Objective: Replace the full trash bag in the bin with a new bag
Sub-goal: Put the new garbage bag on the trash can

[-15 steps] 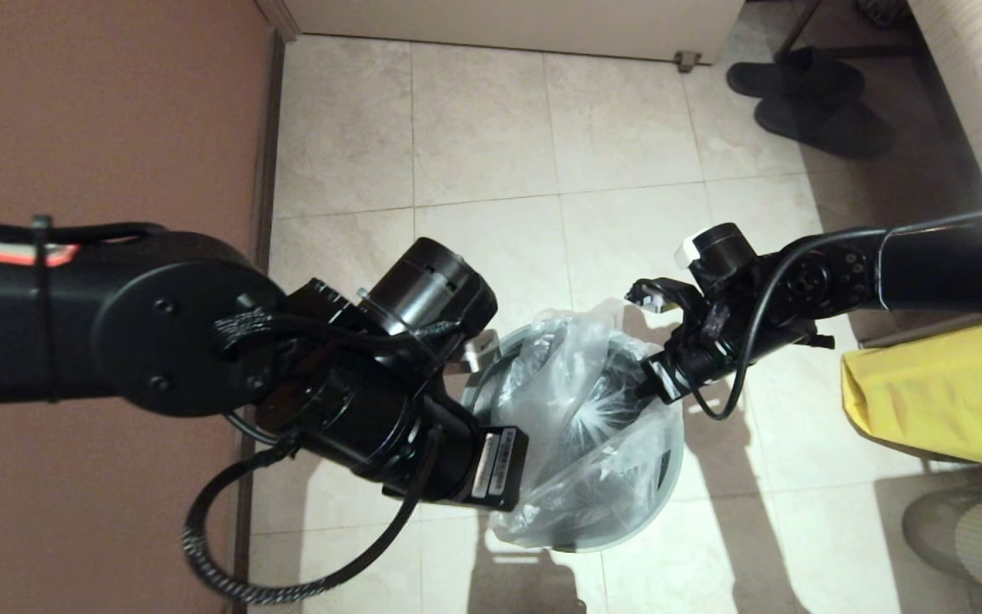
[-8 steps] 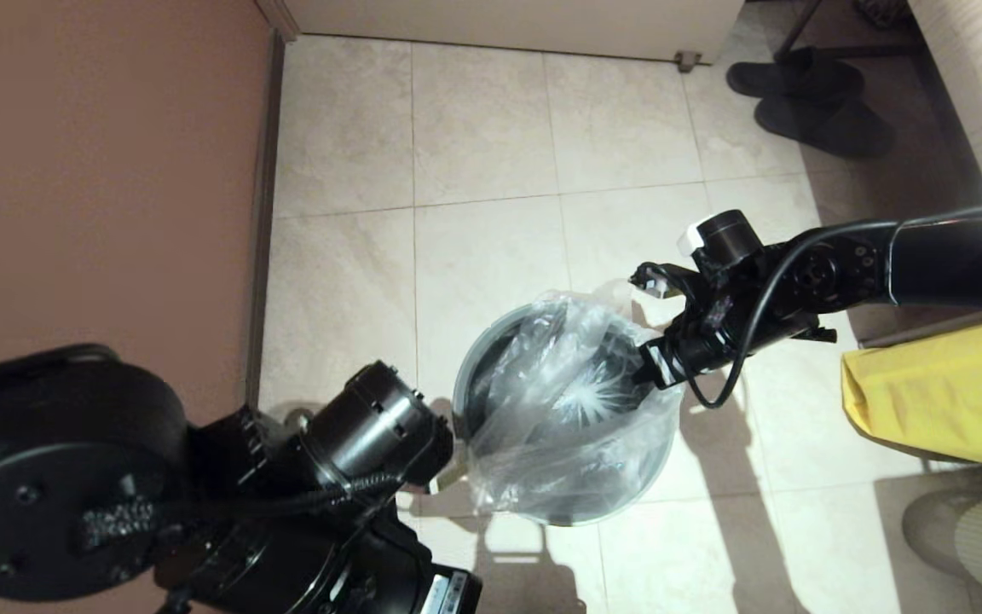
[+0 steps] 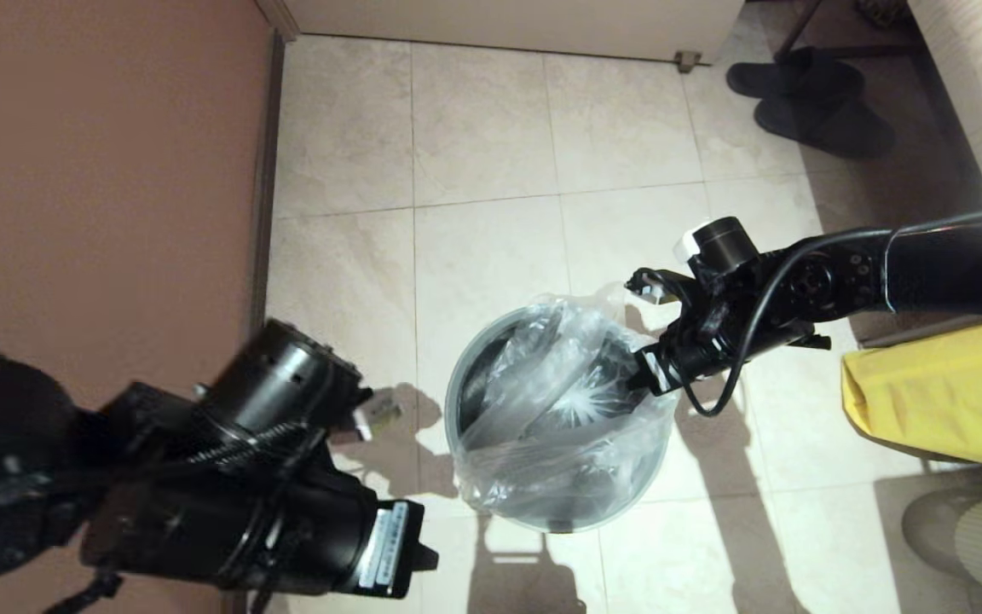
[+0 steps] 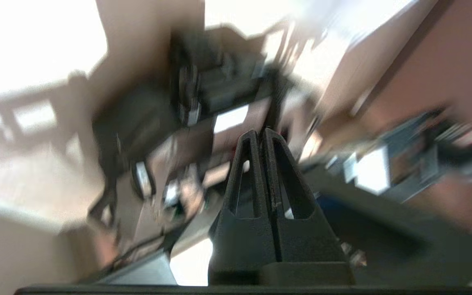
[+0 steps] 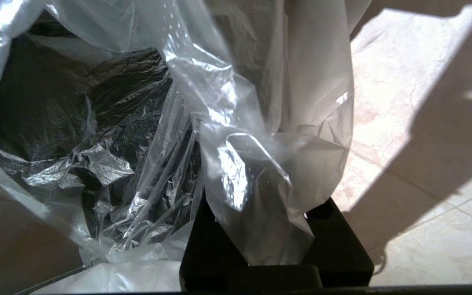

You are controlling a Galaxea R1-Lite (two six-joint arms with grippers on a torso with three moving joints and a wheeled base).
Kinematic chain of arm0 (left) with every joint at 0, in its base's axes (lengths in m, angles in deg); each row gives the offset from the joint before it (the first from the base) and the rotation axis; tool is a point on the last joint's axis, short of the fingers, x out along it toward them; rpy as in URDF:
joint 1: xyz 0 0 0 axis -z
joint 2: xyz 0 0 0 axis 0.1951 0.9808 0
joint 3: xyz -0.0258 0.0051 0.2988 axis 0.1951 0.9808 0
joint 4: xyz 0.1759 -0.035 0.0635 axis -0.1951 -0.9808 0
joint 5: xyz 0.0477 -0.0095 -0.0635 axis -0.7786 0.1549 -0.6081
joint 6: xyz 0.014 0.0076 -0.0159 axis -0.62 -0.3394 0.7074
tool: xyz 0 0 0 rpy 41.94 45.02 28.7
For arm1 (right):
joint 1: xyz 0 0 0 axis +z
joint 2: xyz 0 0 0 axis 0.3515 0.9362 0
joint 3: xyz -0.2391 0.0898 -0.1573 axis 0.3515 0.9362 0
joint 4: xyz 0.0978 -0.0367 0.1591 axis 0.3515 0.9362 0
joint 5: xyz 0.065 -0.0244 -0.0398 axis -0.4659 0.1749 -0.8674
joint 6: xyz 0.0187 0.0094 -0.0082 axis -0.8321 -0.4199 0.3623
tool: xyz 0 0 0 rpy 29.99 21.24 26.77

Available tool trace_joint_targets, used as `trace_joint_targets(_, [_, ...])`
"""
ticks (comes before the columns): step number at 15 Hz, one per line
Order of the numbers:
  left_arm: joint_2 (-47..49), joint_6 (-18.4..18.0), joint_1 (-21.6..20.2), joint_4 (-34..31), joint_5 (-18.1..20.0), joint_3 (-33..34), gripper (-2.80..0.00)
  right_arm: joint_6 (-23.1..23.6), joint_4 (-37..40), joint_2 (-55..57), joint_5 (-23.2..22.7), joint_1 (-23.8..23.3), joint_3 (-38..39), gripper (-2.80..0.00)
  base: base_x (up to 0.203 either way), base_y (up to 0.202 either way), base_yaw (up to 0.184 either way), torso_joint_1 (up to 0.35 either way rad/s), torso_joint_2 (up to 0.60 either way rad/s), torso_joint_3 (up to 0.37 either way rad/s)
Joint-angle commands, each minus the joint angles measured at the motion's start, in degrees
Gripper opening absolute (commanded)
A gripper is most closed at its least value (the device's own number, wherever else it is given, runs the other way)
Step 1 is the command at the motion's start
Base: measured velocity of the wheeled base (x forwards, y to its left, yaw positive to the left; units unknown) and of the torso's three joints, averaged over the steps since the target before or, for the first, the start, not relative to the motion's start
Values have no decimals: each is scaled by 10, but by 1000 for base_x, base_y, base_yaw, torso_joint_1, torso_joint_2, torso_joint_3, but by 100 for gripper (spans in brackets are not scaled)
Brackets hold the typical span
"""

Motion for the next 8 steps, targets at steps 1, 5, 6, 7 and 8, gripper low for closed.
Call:
trace_joint_targets(1, [-69, 2, -25, -11, -2, -38, -280, 1, 1, 2, -2, 8, 8, -280, 0, 0, 0, 0, 0, 0])
trace_joint_targets(5, [-65, -9, -66, -31, -38, -133, -280, -30, -17, 3, -3, 52, 4, -280, 0, 0, 0, 0, 0, 0])
trace_joint_targets(6, [-51, -21, -74, -32, -38, -137, -280, -36, -35, 7, -1, 66, 3, -280, 0, 0, 0, 0, 0, 0])
trace_joint_targets(7, [-38, -30, -81, -32, -38, -138, -280, -37, -49, 9, -1, 79, 3, -280, 0, 0, 0, 0, 0, 0])
trace_joint_targets(8, [-32, -34, -82, -33, -37, -135, -280, -37, -57, 10, 1, 87, 1, -280, 0, 0, 0, 0, 0, 0])
